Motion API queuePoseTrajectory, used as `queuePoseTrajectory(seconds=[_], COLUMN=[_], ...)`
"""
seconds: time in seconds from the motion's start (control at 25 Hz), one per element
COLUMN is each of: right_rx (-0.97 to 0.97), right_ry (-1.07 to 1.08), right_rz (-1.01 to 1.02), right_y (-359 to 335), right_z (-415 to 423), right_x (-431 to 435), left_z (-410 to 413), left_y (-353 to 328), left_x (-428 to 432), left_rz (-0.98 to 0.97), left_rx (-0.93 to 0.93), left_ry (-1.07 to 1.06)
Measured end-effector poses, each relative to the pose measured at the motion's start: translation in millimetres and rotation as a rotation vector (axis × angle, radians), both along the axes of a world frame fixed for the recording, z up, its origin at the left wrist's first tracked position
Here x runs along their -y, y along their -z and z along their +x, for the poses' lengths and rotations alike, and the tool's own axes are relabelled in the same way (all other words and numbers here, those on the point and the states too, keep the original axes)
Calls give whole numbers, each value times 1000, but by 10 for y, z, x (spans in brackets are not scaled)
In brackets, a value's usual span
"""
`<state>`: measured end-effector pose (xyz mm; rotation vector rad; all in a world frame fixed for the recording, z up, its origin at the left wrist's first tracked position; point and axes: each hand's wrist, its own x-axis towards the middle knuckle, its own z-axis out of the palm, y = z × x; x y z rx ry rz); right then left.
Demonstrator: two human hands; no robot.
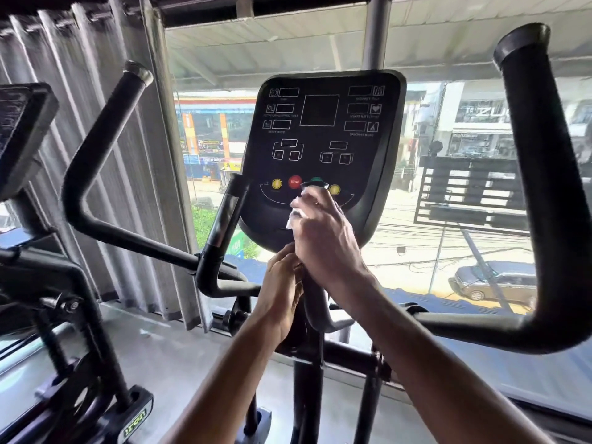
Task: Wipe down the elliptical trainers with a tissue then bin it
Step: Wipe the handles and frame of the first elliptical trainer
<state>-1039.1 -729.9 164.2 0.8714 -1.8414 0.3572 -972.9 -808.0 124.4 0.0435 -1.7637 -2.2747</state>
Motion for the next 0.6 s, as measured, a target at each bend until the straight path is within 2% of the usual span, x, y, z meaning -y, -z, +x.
queuePoseTrajectory(seconds=[0.08,0.2,0.32,0.4,0.52,0.6], right_rx=[23,115,187,165,88,72], right_ry=[-27,-116,-122,-110,-37,-21], right_rz=[-44,-380,-554,-509,-135,-46], right_y=[28,207,265,235,153,145], right_z=[23,99,130,181,248,228], right_x=[-114,-335,-308,-191,-5,-20], left_z=[35,52,27,37,72,81], left_y=[17,41,106,133,172,201], left_x=[-9,-8,-6,-3,16,18], left_rz=[17,35,41,71,70,72], left_rx=[2,13,16,21,12,27], left_ry=[29,38,21,23,38,31])
